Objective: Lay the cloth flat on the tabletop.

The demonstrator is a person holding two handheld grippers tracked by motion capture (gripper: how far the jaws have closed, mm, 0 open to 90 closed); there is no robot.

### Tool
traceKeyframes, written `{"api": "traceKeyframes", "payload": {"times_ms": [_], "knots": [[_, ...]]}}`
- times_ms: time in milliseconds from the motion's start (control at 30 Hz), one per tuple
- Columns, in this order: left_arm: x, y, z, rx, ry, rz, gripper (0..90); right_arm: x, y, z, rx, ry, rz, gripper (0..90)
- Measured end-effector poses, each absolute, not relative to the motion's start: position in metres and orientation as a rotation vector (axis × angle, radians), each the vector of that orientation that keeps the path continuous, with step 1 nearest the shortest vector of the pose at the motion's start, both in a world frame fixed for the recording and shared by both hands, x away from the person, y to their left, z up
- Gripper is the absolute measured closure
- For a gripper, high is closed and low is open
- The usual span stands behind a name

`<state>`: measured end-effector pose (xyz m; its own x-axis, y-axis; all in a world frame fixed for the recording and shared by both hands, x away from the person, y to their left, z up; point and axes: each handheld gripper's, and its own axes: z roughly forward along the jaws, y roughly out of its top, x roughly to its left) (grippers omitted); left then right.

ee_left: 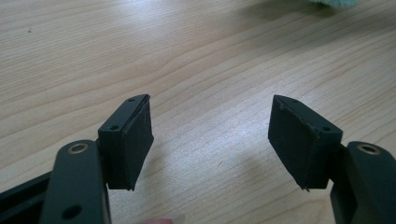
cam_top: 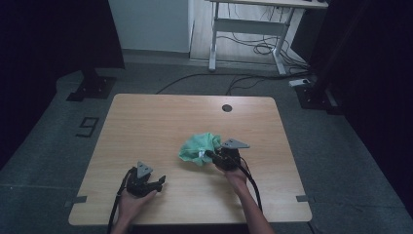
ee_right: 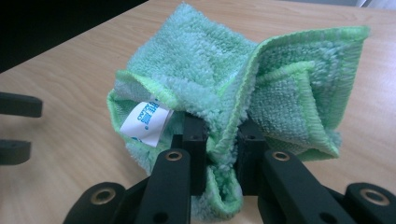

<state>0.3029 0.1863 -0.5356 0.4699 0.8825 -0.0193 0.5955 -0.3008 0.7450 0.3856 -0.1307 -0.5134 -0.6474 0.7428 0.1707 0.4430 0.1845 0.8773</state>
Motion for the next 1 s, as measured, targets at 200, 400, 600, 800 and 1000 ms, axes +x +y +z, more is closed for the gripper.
{"api": "traceKeyframes", "payload": {"times_ms": [200, 400, 600, 800, 1000], "knots": [[0.302, 0.185, -0.535, 2.018, 1.215, 0.52, 30.7, 0.368, -0.131, -0.517, 1.133, 2.164, 1.479, 78.5], [0.3, 0.184, -0.533, 2.007, 1.206, 0.521, 31.3, 0.346, -0.124, -0.528, 1.1, 2.224, 1.451, 77.4], [0.298, 0.18, -0.531, 2.01, 1.196, 0.521, 31.3, 0.336, -0.119, -0.536, 1.09, 2.271, 1.419, 70.5], [0.297, 0.181, -0.529, 2.001, 1.19, 0.519, 32.0, 0.329, -0.123, -0.537, 1.094, 2.27, 1.401, 47.4], [0.296, 0.179, -0.529, 2.004, 1.182, 0.508, 32.4, 0.315, -0.135, -0.525, 1.099, 2.206, 1.386, 39.7]]}}
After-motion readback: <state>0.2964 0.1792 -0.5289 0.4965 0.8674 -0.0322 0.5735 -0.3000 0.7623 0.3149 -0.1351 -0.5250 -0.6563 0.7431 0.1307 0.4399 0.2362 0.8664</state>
